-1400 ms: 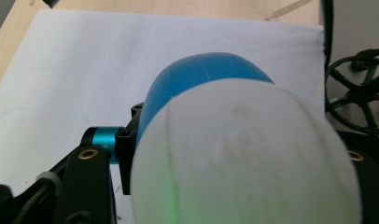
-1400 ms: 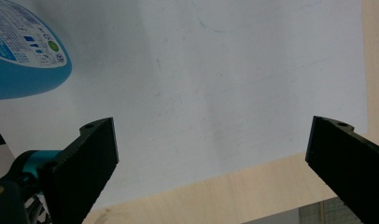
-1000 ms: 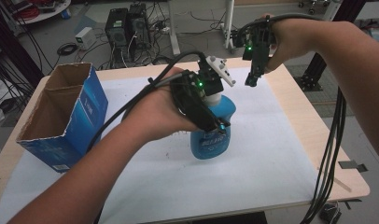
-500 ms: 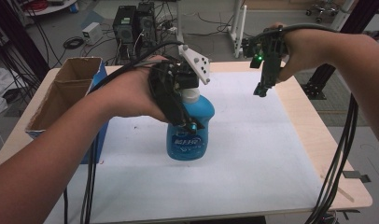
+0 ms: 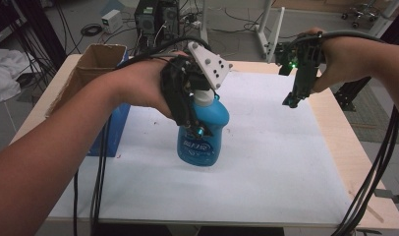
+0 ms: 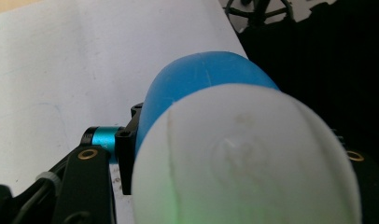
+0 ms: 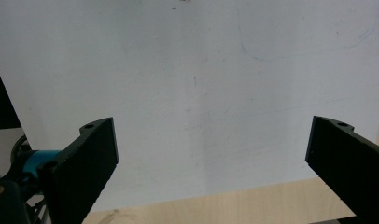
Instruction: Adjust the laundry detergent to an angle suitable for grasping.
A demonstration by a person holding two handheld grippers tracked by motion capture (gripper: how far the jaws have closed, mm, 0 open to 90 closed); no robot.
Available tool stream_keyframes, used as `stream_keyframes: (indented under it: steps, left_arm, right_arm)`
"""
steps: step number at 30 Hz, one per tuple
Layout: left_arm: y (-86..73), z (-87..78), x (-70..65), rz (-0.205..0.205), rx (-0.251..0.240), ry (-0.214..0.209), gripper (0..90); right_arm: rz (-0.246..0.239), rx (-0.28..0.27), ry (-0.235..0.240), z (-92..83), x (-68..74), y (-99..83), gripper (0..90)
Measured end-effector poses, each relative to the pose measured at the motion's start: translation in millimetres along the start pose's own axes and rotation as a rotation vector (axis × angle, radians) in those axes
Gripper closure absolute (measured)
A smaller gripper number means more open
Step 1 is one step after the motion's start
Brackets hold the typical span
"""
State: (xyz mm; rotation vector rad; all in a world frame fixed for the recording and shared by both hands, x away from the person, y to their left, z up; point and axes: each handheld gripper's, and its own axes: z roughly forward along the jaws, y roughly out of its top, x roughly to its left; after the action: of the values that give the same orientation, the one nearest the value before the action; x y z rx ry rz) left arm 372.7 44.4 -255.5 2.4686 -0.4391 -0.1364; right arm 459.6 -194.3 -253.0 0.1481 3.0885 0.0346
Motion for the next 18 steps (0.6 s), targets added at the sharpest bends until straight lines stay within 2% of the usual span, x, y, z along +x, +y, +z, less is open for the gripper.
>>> stream_keyframes:
  steps: [1,2,5,8,10,18]
  left_arm:
    - [0.0,0.0,0.0,0.000,0.000,0.000,38.7]
    - [-4.2,1.5,-1.9,0.026,-0.006,-0.019,38.7]
    - [-10.3,4.9,-4.5,0.042,0.001,-0.044,38.7]
    - [-13.7,7.0,-6.3,0.056,0.014,-0.050,38.7]
    - [-18.1,10.3,-8.9,0.086,0.032,-0.052,38.7]
    - [-28.1,18.1,-11.4,0.101,0.043,-0.057,38.7]
  right_arm:
    - [-0.006,-0.001,0.001,0.9,0.8,0.6,1.6]
    - [-0.004,0.001,0.000,1.7,2.1,1.4,1.7]
    - [-0.015,0.001,0.001,3.6,3.4,2.8,1.6]
    - [-0.016,0.004,0.003,5.1,5.2,4.3,1.7]
    - [-0.020,0.006,0.003,5.6,6.0,5.4,1.7]
    - [-0.029,0.007,-0.004,4.7,12.3,9.2,1.6]
